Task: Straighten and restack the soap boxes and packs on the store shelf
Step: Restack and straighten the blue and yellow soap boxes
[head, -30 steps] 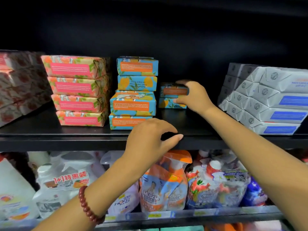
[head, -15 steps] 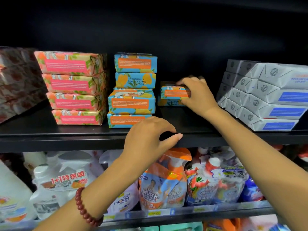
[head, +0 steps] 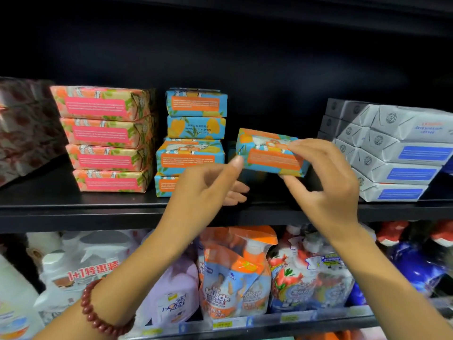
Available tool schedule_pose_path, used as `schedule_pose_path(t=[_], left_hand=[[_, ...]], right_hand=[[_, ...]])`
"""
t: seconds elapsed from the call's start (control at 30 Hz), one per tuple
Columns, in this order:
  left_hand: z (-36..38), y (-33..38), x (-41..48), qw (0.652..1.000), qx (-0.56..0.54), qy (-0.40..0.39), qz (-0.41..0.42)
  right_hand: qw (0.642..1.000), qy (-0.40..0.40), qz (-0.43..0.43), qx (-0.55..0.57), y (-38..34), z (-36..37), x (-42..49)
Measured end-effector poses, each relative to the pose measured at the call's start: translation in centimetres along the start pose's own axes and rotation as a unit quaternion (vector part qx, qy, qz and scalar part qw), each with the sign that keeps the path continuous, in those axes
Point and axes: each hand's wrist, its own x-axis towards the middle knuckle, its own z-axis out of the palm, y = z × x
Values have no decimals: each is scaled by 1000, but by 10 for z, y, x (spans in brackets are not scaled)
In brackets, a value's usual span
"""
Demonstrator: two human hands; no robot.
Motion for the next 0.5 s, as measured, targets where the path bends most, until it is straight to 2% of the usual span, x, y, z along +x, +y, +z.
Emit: schedule_pose_path(t=[0.07, 0.13, 0.27, 0.33, 0.4, 0.5], left_hand=[[-3, 12, 7, 996, -67, -16, -55], [-6, 18, 11, 992, -90, -33, -82], [-11, 20, 8, 996, -71, -24, -51], [-14, 19, 4, 999, -36, 3, 11], [-18, 18, 0, 998, -2, 34, 57], [-23, 17, -3, 992, 22, 42, 113]], right_hand=[[998, 28, -61, 9, -7, -1, 0], [992, 41, -115, 14, -12, 1, 1], [989, 13, -145, 36, -20, 3, 5], [992, -28, -105, 61, -23, -2, 10], [990, -64, -30, 121, -27, -8, 16], [961, -114, 99, 231, -34, -11, 26]])
